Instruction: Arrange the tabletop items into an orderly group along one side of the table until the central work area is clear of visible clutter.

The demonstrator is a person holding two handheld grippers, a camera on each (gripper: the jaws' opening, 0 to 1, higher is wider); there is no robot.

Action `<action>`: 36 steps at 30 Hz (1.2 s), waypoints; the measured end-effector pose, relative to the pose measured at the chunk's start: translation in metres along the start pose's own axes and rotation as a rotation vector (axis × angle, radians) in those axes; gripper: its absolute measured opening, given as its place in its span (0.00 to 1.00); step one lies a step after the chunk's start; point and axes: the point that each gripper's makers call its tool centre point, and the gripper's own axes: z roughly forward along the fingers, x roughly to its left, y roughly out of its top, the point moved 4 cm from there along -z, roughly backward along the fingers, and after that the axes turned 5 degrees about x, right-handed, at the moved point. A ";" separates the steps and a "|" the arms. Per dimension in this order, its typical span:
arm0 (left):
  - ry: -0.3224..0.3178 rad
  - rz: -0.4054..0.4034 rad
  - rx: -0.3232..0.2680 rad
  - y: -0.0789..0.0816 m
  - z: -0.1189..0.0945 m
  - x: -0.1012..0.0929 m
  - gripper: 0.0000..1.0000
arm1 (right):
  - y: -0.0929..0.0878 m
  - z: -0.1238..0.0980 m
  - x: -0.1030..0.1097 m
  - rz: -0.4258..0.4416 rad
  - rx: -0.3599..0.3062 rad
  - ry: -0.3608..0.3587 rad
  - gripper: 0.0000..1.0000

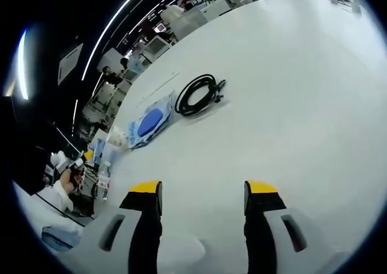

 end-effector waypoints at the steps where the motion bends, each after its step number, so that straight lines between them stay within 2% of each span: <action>1: -0.017 0.016 -0.005 0.002 -0.001 -0.003 0.00 | 0.000 0.000 0.001 0.000 0.000 0.002 0.54; 3: -0.050 0.066 -0.007 0.005 -0.004 -0.010 0.00 | -0.002 0.000 0.004 -0.002 0.001 0.005 0.54; 6: -0.124 0.115 -0.041 0.012 -0.010 -0.025 0.00 | -0.002 0.000 0.006 -0.001 0.001 0.011 0.54; 8: -0.196 0.167 -0.076 0.019 -0.015 -0.040 0.00 | -0.001 0.000 0.007 -0.003 -0.001 0.018 0.54; 13: -0.326 0.269 -0.113 0.030 -0.027 -0.068 0.00 | 0.004 0.003 0.009 -0.021 -0.003 0.033 0.54; 18: -0.443 0.288 -0.165 0.041 -0.036 -0.089 0.00 | 0.005 0.007 0.015 -0.044 0.004 0.050 0.54; 27: -0.644 0.427 -0.161 0.046 -0.048 -0.129 0.00 | 0.016 0.011 0.029 -0.109 0.014 0.086 0.54; 30: -0.744 0.473 -0.158 0.044 -0.055 -0.147 0.00 | 0.024 0.013 0.036 -0.141 0.012 0.106 0.54; 36: -0.875 0.570 -0.151 0.043 -0.068 -0.174 0.00 | 0.046 0.012 0.053 -0.198 -0.012 0.158 0.54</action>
